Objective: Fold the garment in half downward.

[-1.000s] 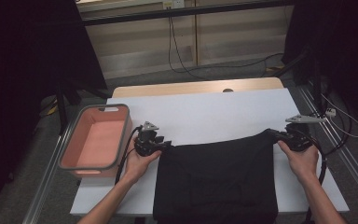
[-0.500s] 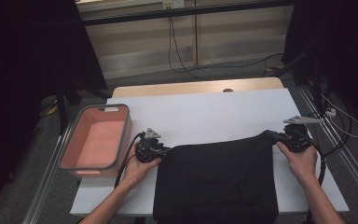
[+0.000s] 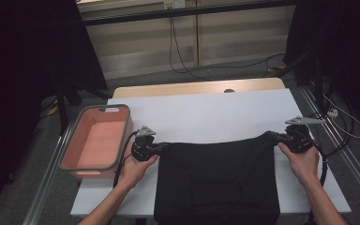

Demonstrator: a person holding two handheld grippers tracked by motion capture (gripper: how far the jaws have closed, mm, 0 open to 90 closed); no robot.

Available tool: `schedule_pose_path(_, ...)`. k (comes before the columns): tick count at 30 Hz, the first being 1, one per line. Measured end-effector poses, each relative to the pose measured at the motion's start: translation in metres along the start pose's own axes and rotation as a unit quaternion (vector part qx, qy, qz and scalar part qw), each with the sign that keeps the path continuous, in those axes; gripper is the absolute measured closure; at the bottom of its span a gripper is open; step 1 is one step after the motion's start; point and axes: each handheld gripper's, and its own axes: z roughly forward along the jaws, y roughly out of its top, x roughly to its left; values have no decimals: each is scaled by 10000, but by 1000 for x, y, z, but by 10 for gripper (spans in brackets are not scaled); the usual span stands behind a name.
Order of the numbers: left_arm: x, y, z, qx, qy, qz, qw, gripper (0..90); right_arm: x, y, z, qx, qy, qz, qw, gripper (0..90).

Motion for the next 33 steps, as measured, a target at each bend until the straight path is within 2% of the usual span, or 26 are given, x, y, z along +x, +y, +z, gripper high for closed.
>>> schedule_pose_path(6, 5, 8, -8, -318, 67, -192, 9993, 850, 0, 1, -2, -124, 33, 37, 9999, 895)
schedule_pose_path(10, 7, 13, -9, -382, 129, -226, 9989, 852, 1, 3, -4, -300, 113, 37, 9995, 895)
schedule_pose_path(17, 10, 24, -13, -475, 252, -212, 9983, 853, 5, 12, -2, -456, 178, 15, 9988, 895)
schedule_pose_path(23, 18, 36, -20, -603, 388, -313, 9969, 854, 5, 27, 0, -595, 153, 7, 9981, 895)
schedule_pose_path(28, 22, 51, -24, -743, 485, -292, 9956, 854, 7, 39, 3, -658, 141, -26, 9977, 895)
schedule_pose_path(32, 27, 62, -24, -746, 609, -300, 9949, 854, 6, 53, 5, -761, 128, -20, 9970, 895)
schedule_pose_path(33, 29, 65, -25, -741, 645, -244, 9949, 854, 6, 56, 6, -772, 143, -9, 9969, 895)
